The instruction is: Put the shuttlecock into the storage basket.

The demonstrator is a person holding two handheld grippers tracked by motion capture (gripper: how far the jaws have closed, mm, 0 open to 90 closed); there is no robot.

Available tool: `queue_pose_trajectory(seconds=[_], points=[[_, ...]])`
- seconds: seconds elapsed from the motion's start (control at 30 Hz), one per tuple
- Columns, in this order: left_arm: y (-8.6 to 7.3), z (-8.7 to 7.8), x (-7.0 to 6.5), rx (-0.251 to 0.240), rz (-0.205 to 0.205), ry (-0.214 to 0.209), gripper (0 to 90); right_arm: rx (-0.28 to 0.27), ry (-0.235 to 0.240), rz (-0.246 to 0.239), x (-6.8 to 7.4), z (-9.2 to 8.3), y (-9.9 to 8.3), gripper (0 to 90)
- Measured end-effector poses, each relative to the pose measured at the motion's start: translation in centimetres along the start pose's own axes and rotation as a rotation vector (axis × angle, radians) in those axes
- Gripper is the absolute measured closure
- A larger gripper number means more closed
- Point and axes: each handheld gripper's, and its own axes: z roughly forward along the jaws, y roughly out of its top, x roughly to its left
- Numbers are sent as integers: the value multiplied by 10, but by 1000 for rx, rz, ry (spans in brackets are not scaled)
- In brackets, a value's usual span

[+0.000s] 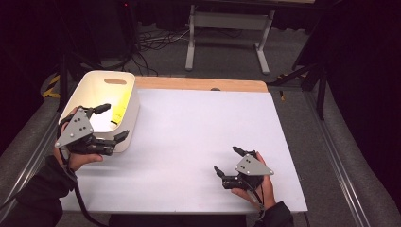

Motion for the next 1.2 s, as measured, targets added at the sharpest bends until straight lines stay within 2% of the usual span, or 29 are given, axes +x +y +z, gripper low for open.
queue_pose_trajectory(seconds=[0.17, 0.23, 0.5, 0.6, 0.7, 0.8, 1.03, 1.13, 1.2], points=[[-3, 2, -12, -15, 22, -21, 102, 3, 3, -8, 1, 0, 0, 117], [-6, 4, -18, -22, 15, -37, 103, 4, 4, -7, 1, 1, 0, 117], [-18, 7, -30, -34, -16, -52, 100, 0, 9, -13, 4, 0, 1, 117], [-23, 9, -35, -33, -5, -56, 97, 2, 12, -16, 5, 1, 1, 117], [-28, 11, -41, -33, -16, -68, 94, 5, 15, -19, 6, 1, 1, 117], [-34, 13, -47, -27, -25, -77, 92, 5, 18, -18, 7, 1, 1, 117], [-45, 15, -56, -12, -13, -89, 73, 11, 28, -28, 12, 2, 2, 117], [-53, 18, -61, 18, -8, -84, 69, 13, 34, -26, 13, 2, 1, 117], [-61, 19, -65, 31, -20, -102, 64, 17, 37, -24, 14, 2, 0, 117]])
